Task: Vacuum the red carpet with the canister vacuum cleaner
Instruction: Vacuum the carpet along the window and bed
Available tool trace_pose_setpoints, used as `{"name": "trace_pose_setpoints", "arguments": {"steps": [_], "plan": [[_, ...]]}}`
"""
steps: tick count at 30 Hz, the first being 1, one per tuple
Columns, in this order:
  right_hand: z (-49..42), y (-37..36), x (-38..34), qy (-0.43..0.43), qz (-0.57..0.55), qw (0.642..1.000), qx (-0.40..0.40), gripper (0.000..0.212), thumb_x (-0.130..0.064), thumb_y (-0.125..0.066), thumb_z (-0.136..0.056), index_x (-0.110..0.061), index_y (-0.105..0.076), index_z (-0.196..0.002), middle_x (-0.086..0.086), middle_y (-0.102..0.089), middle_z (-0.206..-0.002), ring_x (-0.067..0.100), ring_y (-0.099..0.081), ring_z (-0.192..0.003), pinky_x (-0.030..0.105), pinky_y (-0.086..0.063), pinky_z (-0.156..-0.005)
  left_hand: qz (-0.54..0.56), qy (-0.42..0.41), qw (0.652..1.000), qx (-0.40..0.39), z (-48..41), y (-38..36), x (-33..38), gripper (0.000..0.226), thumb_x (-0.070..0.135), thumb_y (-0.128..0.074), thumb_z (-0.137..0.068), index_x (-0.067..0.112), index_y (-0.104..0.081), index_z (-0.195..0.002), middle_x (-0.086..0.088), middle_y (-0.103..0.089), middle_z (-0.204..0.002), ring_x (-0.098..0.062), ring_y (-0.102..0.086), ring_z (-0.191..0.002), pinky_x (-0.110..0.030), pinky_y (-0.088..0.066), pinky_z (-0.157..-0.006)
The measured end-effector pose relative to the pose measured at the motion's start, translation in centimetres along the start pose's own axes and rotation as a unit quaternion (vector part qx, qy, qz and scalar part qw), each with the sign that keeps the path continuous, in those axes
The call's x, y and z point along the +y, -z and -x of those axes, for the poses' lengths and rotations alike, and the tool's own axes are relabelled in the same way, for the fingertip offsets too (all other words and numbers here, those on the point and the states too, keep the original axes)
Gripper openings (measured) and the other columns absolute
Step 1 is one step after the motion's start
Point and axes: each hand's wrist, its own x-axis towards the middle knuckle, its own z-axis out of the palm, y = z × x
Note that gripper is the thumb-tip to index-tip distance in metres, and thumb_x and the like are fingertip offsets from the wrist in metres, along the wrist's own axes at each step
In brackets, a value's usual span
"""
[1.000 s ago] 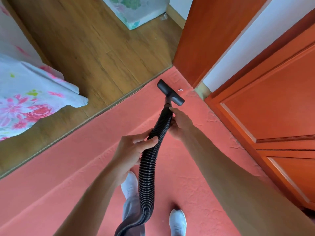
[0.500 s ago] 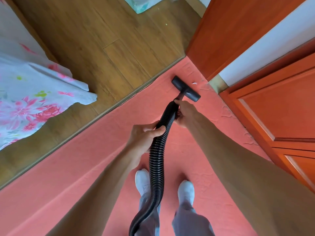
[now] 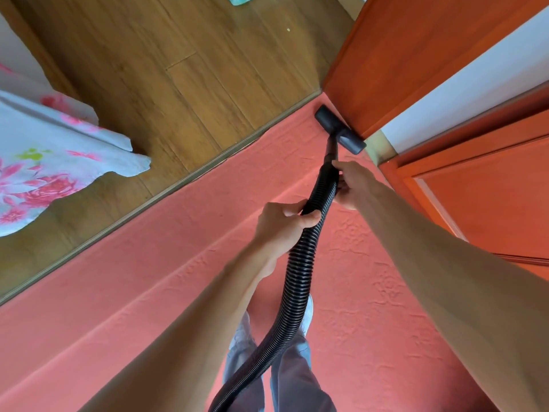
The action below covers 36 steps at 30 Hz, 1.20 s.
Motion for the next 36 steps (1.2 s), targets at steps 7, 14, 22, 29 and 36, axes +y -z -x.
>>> {"name": "trace_pose_setpoints", "arguments": {"steps": [7,14,22,29,36], "plan": [[3.3,-0.9,2.6,-0.024,-0.029,0.998,-0.042,0.038,-0.016,-0.060,-0.095,0.002,-0.054,-0.128,0.011,-0.059,-0.081,0.020,-0.059,-0.066,0.029,-0.052,-0.053,-0.002,0.025,0.998,-0.054,3.0,4.2,-0.7,0.041,0.026,-0.081,-0.078,0.028,-0.074,-0.119,-0.001,-0.079,-0.089,-0.016,-0.073,-0.078,-0.030,-0.058,-0.065],[6.0,-1.7,4.8,-0.051,-0.057,0.995,-0.060,0.043,-0.014,-0.063,-0.092,0.002,-0.051,-0.130,0.014,-0.062,-0.085,0.021,-0.062,-0.066,0.027,-0.054,-0.049,0.001,0.028,0.994,-0.103,5.5,7.1,-1.7,0.055,0.035,-0.080,-0.067,0.025,-0.073,-0.121,-0.002,-0.078,-0.091,-0.019,-0.073,-0.087,-0.039,-0.059,-0.076],[3.4,-1.2,3.2,-0.011,-0.016,1.000,-0.015,0.045,-0.014,-0.065,-0.091,0.004,-0.051,-0.130,0.021,-0.066,-0.111,0.025,-0.065,-0.074,0.027,-0.054,-0.045,0.061,0.034,0.997,-0.032,3.3,2.1,-2.4,0.047,0.026,-0.081,-0.080,0.029,-0.070,-0.126,0.004,-0.079,-0.085,-0.010,-0.070,-0.072,-0.042,-0.060,-0.082],[7.0,-3.0,4.8,-0.025,0.008,0.996,-0.080,0.044,-0.016,-0.063,-0.093,0.007,-0.053,-0.129,0.018,-0.059,-0.100,0.023,-0.060,-0.073,0.032,-0.054,-0.061,0.077,0.010,0.993,-0.088,7.3,6.8,-3.5,0.047,0.022,-0.075,-0.086,0.027,-0.066,-0.132,-0.005,-0.078,-0.100,-0.022,-0.073,-0.099,-0.041,-0.059,-0.083],[11.9,-6.2,9.3,-0.065,0.091,0.984,-0.136,0.028,-0.013,-0.064,-0.091,-0.001,-0.055,-0.115,0.011,-0.057,-0.078,0.018,-0.057,-0.063,0.023,-0.052,-0.046,0.150,-0.009,0.987,-0.065,13.1,10.9,-8.0,0.040,0.022,-0.072,-0.087,0.022,-0.070,-0.127,-0.001,-0.077,-0.107,-0.010,-0.072,-0.087,-0.042,-0.057,-0.083]]}}
